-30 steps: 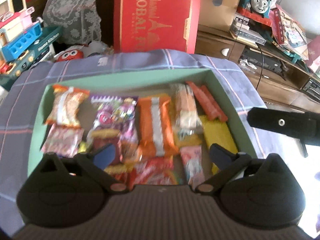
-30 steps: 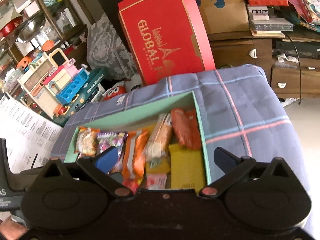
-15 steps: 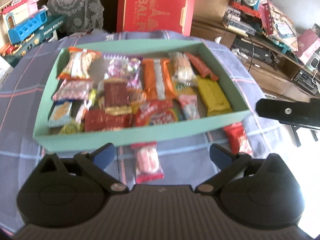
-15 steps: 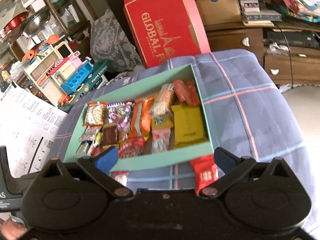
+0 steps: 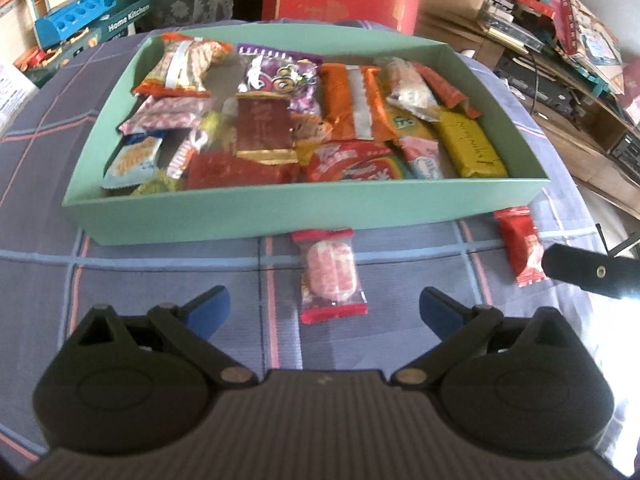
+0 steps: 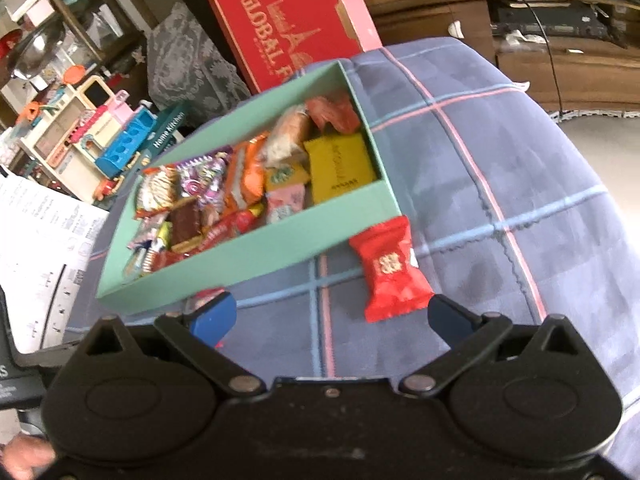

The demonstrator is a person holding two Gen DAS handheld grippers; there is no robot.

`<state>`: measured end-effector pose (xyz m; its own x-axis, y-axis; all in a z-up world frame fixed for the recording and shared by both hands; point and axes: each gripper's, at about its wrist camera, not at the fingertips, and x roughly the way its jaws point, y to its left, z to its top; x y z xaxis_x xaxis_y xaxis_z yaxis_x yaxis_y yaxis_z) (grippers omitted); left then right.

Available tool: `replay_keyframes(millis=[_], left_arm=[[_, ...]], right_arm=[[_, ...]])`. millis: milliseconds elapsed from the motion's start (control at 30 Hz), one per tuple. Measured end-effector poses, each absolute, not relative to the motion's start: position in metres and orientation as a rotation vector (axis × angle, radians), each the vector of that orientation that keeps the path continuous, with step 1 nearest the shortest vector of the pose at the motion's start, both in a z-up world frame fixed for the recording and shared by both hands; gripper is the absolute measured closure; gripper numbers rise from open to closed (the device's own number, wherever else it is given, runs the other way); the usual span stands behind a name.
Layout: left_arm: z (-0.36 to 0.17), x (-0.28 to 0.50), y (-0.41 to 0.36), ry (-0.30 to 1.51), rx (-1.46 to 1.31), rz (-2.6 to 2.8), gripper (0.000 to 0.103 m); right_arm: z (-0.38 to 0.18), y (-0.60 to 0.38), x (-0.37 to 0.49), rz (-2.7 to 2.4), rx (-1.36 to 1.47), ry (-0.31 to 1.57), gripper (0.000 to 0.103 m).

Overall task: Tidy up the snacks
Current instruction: 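Move both tools toward the pink candy and small red packet, then grasp the small red packet with the right tool while the left tool grasps the pink wrapped candy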

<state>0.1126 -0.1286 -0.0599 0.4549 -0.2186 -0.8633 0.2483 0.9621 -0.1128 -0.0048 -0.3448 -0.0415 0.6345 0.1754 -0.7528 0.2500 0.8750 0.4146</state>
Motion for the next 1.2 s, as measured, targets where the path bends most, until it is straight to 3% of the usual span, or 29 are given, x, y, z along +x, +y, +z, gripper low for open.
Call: replay_keyframes(millis=[200,533,667,867,933,1100,1200], left_arm=[[-0.069,0.120,-0.127,1.056,0.024,-0.258,0.000],[-0.081,0.127,-0.138,1.058,0.040,-0.263,0.001],[-0.085,0.130,-0.134,1.068,0.030,-0.259,0.009],[-0.084,0.133,-0.130,1.063,0.012,-0.254,0.015],[-0.084,0.132,-0.131,1.057,0.020,-0.252,0.018],[-0.083,0.125,-0.138,1.036,0.048,-0.281,0.040],[-0.082,0.119,-0.141,1.022,0.071,-0.297,0.055]], right_arm=[[-0.051,-0.349,0.000,-0.097,0.472,0.897,0.000],[-0.060,-0.353,0.019,-0.093,0.399,0.890,0.013],[-0.065,-0.351,0.032,-0.079,0.370,0.901,0.016],[-0.077,-0.344,0.039,-0.100,0.306,0.914,0.032],[-0.078,-0.335,0.039,-0.104,0.242,0.911,0.038],[-0.080,-0.329,0.034,-0.123,0.213,0.881,0.062],[-0.081,-0.333,0.033,-0.124,0.233,0.874,0.064]])
